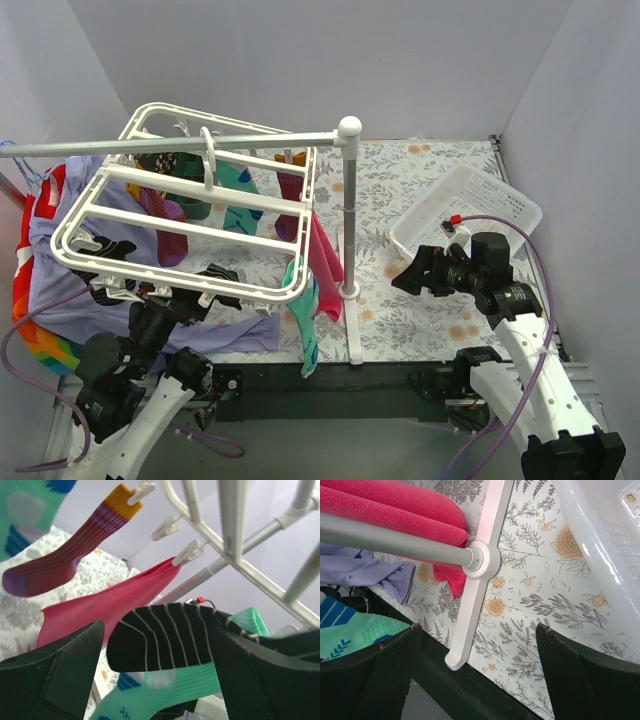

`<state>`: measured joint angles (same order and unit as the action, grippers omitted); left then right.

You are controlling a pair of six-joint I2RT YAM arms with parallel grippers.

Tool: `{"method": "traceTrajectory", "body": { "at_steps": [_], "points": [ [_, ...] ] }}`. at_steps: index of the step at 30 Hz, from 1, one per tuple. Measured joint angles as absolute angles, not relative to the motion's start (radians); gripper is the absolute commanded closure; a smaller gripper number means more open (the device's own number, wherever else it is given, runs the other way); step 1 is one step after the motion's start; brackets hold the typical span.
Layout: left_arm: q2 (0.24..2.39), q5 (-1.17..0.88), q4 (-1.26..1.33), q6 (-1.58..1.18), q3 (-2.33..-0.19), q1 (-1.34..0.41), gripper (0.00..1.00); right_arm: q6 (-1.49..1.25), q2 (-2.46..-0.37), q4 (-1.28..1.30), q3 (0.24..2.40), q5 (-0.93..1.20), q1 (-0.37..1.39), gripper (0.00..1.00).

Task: Remove the socks clipped to the hanger

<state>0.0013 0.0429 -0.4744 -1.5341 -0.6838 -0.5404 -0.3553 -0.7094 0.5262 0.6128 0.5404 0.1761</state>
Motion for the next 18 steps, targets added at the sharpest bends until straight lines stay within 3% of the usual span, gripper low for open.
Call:
{"method": "traceTrajectory", "body": {
  "at_steps": [12,16,18],
  "points": [
    [0.002,0.243,-0.91,-1.824,-0.843,-0.54,0.17,-0.315,-0.757,0.577,0.682,0.565,0.177,0.02],
    [0.002,0.281,-1.041,-1.909,-0.924,-0.54,0.09,-0.29,-0.767,0.577,0.682,0.613,0.186,0.02],
    [0.002,0.278,-1.073,-1.904,-0.967,-0.54,0.11,-0.241,-0.796,0.581,0.692,0.662,0.215,0.02]
  ]
}}
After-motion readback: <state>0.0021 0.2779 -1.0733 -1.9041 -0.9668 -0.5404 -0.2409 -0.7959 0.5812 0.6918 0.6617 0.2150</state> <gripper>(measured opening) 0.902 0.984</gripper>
